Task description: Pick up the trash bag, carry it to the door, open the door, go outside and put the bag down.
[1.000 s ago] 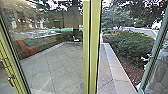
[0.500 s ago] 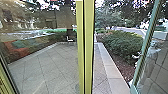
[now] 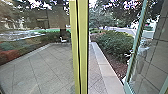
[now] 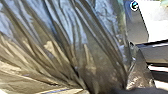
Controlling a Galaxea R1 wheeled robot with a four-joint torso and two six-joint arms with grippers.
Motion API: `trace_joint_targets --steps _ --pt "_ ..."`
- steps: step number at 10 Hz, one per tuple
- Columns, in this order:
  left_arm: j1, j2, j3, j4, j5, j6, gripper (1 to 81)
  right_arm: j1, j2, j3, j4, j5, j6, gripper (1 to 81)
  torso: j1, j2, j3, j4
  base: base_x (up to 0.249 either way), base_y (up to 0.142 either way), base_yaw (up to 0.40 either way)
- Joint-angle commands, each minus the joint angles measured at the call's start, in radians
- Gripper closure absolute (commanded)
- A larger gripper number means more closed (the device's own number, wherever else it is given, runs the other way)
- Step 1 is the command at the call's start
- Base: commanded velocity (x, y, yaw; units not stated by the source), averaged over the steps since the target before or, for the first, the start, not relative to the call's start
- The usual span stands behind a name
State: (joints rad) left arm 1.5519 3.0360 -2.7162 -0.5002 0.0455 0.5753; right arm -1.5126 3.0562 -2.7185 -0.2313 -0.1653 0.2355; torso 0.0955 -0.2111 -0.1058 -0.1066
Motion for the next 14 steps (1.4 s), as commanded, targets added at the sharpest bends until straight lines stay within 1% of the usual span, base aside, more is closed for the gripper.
trace_joint_targets --steps 1,5,14 --pt "-0.045 0.000 0.004 0.003 0.071 0.008 81.1 0.048 0.006 -0.006 0.012 -0.063 -0.002 1.0 0.000 0.000 0.000 0.000 0.000 0.000 -0.177" --pt "-0.045 0.002 0.004 0.003 0.071 0.008 81.1 0.047 0.009 -0.004 0.010 -0.062 -0.004 1.0 0.000 0.000 0.000 0.000 0.000 0.000 -0.142" --pt "-0.045 0.005 0.004 0.005 0.071 0.006 81.1 0.050 0.020 -0.006 0.010 -0.062 -0.004 1.0 0.000 0.000 0.000 0.000 0.000 0.000 0.000"
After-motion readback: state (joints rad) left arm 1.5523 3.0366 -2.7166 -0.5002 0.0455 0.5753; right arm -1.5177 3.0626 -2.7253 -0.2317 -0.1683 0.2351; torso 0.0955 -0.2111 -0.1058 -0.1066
